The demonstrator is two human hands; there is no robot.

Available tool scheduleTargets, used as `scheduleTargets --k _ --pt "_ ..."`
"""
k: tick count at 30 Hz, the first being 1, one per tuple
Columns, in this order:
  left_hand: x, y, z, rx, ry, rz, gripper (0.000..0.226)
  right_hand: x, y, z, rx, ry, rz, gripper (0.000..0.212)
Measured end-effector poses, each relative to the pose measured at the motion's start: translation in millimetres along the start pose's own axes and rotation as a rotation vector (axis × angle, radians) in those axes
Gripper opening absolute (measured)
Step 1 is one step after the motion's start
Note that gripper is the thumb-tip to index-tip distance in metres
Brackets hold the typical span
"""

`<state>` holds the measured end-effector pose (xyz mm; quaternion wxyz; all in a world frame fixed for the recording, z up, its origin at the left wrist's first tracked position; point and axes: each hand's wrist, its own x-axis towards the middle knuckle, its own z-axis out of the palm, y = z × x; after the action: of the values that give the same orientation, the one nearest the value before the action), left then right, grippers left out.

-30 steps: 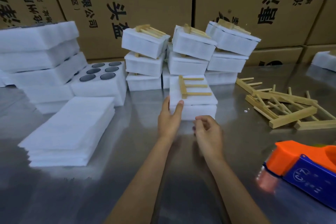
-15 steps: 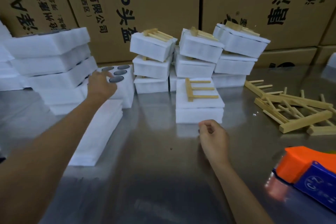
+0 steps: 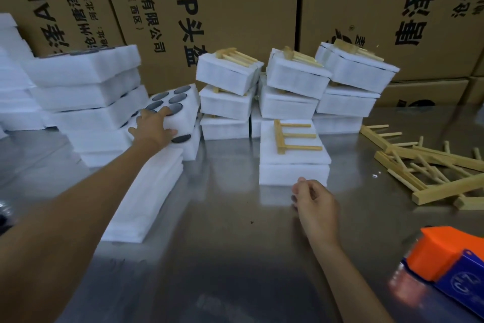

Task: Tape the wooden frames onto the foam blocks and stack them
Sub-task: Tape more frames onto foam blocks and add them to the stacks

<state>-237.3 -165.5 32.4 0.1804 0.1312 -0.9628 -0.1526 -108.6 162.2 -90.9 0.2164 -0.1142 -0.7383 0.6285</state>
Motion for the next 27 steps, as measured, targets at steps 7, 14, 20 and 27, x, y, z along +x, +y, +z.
scheduleTargets --k 7,14,20,27 --pt "-35.7 11.3 -36.0 -0.216 0.167 0.062 0.050 -3.5 -3.8 -3.5 0.048 0.018 0.035 0.040" --pt "-101.6 16.1 -53.6 -0.442 0.153 0.071 0.052 -13.1 -13.6 -8.4 0.079 -0.019 0.048 0.025" --pt "-173.0 29.0 -48.4 -0.514 0.131 0.141 0.045 -31.7 -25.2 -19.8 0.131 -0.084 0.124 0.051" --pt "-271.6 50.8 -39.1 -0.383 0.152 0.419 0.039 -56.9 -26.8 -37.5 0.062 -0.121 0.119 0.053"
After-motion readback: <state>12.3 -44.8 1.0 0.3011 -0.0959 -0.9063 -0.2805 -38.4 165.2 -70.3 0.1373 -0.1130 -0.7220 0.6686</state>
